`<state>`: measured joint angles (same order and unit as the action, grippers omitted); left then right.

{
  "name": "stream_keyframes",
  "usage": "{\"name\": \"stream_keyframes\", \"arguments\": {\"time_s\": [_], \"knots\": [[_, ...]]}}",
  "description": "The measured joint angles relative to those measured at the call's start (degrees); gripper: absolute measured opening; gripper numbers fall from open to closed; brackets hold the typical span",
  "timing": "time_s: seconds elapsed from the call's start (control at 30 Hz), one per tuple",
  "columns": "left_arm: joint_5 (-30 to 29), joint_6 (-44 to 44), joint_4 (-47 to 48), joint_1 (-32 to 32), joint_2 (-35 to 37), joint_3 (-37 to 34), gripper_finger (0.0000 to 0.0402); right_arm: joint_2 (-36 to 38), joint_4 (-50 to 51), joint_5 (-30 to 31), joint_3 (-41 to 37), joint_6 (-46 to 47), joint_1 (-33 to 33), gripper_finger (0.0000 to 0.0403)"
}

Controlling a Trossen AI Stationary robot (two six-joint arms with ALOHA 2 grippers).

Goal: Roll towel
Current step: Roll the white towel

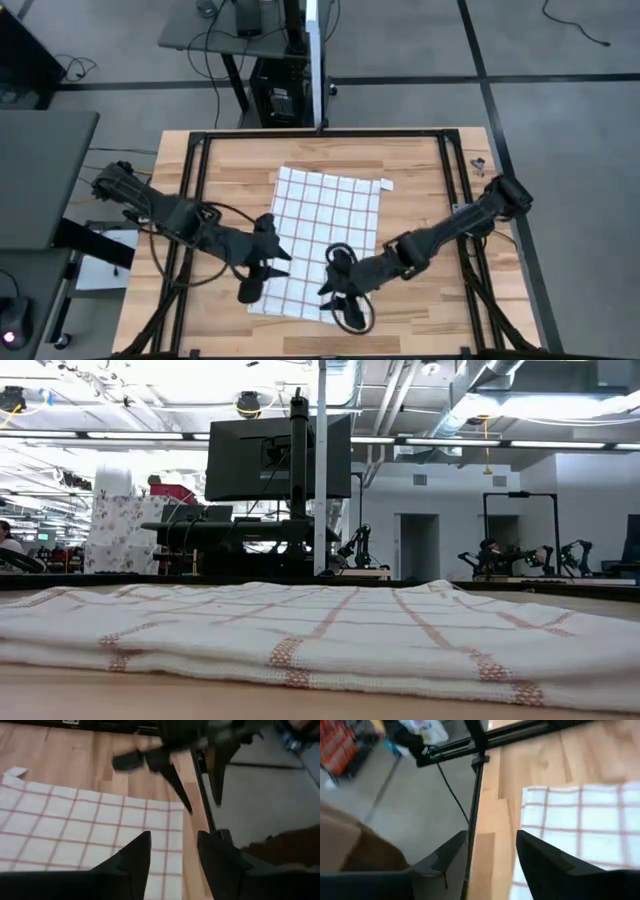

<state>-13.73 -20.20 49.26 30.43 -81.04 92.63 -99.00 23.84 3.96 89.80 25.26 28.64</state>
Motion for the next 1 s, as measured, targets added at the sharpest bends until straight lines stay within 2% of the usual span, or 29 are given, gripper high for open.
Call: {"name": "stream_keyframes", "arguments": {"time_s": [0.1,0.17,0.27,0.37,0.5,0.6,0.7,0.83,1.0], "knots": [[-2.78,-0.88,9.90,4.17,-2.86,5.74,0.0195,-0.14,11.78,3.28,6.42,-2.66,1.84,0.0192],[-6.31,-2.99,16.85,7.94,-5.27,7.13,0.0209,-0.47,17.45,7.12,8.63,-1.58,3.88,0.0204],[-11.54,-8.88,27.27,13.02,-9.53,7.17,0.0218,-0.63,23.85,14.94,8.69,4.31,8.09,0.0217],[-15.60,-15.42,34.50,17.63,-14.43,6.74,0.0218,-1.93,24.96,23.44,7.16,10.97,12.63,0.0220],[-21.26,-18.83,33.53,22.53,-20.94,2.82,0.0215,-8.02,23.73,30.19,6.45,13.53,17.28,0.0221],[-22.48,-20.43,31.11,24.60,-24.09,-1.44,0.0215,-13.02,23.70,33.33,6.40,18.76,18.66,0.0221],[-20.16,-22.64,24.57,25.55,-25.46,-6.19,0.0215,-16.85,22.42,34.51,6.40,24.76,19.01,0.0221],[-16.08,-25.39,10.34,26.39,-25.56,-12.08,0.0215,-20.26,19.86,34.74,6.40,28.43,19.25,0.0221],[-14.73,-24.47,-0.78,26.43,-27.42,-15.36,0.0214,-21.31,18.33,34.75,6.40,30.82,19.40,0.0221]]}}
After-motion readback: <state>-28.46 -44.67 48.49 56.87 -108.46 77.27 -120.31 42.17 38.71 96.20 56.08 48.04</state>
